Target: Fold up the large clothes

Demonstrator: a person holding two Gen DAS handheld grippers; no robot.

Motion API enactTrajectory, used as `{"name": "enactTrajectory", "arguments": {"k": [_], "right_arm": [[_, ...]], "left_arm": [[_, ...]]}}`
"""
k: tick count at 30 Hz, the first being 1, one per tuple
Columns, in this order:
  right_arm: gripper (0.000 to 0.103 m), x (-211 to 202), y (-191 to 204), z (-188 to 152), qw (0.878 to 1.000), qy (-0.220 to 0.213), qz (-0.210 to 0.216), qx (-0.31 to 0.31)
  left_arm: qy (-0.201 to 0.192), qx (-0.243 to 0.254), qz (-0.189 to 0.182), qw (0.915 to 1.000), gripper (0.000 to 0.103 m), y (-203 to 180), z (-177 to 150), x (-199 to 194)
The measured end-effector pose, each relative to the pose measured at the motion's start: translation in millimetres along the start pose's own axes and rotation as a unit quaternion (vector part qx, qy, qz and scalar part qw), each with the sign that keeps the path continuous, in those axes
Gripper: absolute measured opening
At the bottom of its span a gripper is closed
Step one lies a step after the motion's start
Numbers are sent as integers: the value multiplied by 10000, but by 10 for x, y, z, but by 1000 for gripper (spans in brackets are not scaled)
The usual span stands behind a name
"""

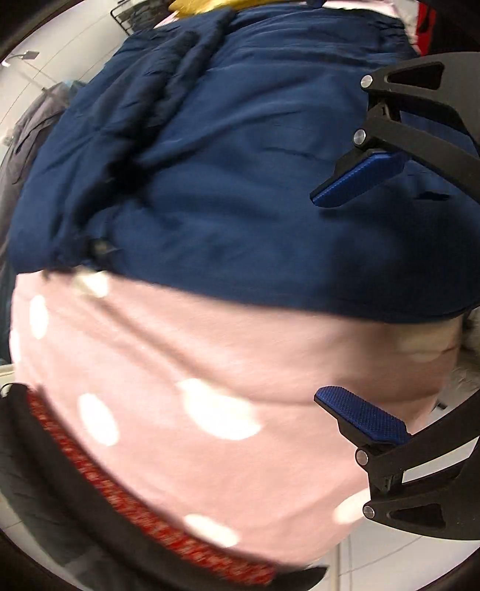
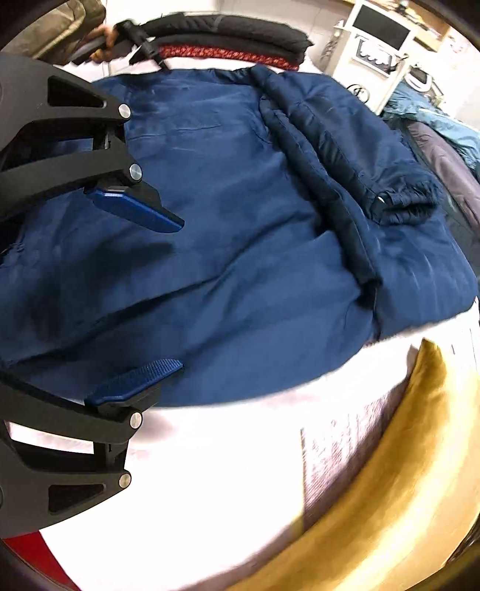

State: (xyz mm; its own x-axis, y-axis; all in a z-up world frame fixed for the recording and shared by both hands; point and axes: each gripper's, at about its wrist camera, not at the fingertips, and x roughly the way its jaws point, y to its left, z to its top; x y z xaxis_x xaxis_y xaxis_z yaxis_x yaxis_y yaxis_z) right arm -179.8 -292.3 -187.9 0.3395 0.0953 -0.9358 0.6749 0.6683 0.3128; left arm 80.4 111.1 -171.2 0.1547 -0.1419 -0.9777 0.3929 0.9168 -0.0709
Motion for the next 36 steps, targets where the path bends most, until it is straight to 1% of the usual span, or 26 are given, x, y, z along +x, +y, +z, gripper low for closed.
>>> {"name": "enactTrajectory", "arguments": {"k": [3, 5, 7, 9, 12, 14, 18, 19, 21, 24, 26, 27, 28, 29, 31, 33, 35, 36], "right_arm": [[71, -181, -229, -59, 9995, -193, 101, 232], [70, -258, -393, -103, 9986, -205, 326, 371], [67, -265, -464, -155, 9982, -71, 488, 347], [66, -213, -475, -230, 9972, 177, 683, 266], [66, -104, -472, -379, 9963, 495, 685, 164], [62, -3, -437, -510, 9947, 691, 737, 174], [62, 99, -469, -779, 9907, 993, 891, 256], [62, 99, -495, -813, 9900, 1019, 925, 314], [62, 104, -570, -887, 9865, 1047, 1127, 561], [62, 124, -621, -922, 9817, 1069, 1385, 752], [63, 162, -611, -920, 9801, 1093, 1434, 829], [64, 178, -611, -916, 9798, 1111, 1426, 851], [67, 223, -597, -908, 9791, 1168, 1414, 880], [68, 282, -579, -901, 9776, 1249, 1428, 907], [70, 356, -535, -888, 9773, 1340, 1385, 876], [70, 355, -432, -857, 9798, 1398, 1244, 704], [64, 301, -408, -877, 9798, 1429, 1280, 568], [61, 273, -395, -886, 9794, 1435, 1315, 540]], "left_arm": [[152, 24, -247, 9996, 93, -34, -180, 24], [229, 69, -420, 9988, 91, -47, -268, 35], [388, 143, -589, 9974, 87, -57, -343, 71], [524, 208, -685, 9961, 86, -67, -407, 108], [619, 274, -710, 9952, 85, -58, -476, 151], [622, 205, -800, 9946, 85, -12, -548, 149], [723, -34, -1049, 9918, 86, 165, -678, 186], [735, -95, -1113, 9910, 86, 203, -707, 189], [737, -196, -1245, 9893, 86, 273, -754, 183], [774, -304, -1413, 9865, 86, 367, -847, 178], [776, -332, -1472, 9855, 86, 408, -891, 187], [784, -339, -1487, 9852, 86, 428, -853, 217], [795, -339, -1498, 9849, 86, 437, -825, 244], [807, -339, -1507, 9847, 89, 441, -825, 257], [848, -339, -1474, 9848, 90, 392, -807, 279], [882, -302, -1447, 9851, 86, 364, -805, 243], [903, -310, -1613, 9823, 74, 362, -842, 211], [936, -395, -1759, 9791, 73, 374, -889, 195]]}}
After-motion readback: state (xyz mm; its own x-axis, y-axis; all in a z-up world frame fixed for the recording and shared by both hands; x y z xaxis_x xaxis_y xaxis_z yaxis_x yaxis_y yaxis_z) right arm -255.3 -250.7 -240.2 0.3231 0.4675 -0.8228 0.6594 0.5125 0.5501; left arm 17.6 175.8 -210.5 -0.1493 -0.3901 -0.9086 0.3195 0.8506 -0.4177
